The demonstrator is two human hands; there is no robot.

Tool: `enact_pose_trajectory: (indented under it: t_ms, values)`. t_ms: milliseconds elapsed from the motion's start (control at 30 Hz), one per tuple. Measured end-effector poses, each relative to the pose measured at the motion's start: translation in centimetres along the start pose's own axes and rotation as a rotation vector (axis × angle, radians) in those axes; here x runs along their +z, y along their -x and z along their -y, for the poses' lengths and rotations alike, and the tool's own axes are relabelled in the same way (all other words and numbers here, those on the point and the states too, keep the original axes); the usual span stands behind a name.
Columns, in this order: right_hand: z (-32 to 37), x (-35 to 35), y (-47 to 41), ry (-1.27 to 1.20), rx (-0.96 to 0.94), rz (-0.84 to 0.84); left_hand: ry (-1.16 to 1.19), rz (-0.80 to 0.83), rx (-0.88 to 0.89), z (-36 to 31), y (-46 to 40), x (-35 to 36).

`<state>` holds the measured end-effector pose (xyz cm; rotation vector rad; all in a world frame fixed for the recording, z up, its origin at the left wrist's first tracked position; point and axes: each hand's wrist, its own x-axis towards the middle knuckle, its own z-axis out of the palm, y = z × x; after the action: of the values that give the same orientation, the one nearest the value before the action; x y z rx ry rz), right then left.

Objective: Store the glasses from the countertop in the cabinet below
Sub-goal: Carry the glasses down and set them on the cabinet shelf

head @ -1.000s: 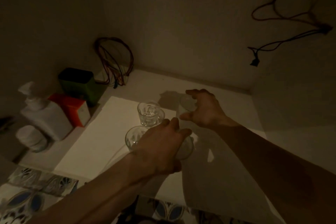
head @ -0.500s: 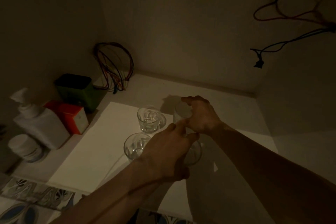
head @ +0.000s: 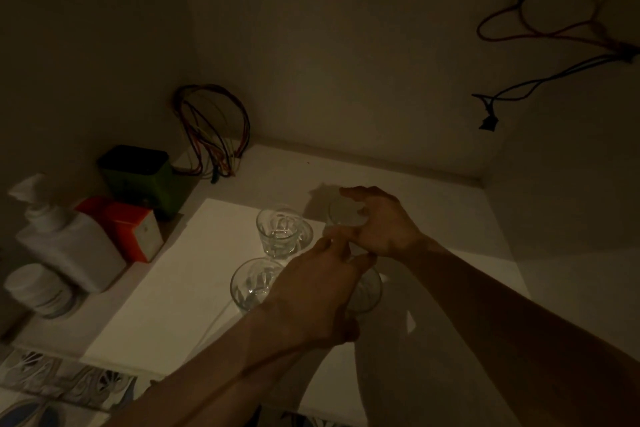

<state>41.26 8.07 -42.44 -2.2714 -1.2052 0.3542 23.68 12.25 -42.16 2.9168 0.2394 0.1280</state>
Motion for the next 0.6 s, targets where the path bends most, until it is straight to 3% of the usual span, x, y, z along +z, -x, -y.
enact_pose_trajectory:
  t_ms: [367,600]
  values:
    - [-1.4,-0.7,1.3,-0.094,0.046,-0.164,-0.038,0.069,0.023,0.1,0.1,-0.3]
    - [-2.9,-1.4,3.2,-0.031,0.093,-0.178,0.024,-0.023,-0.043,0.9,1.9,-0.9]
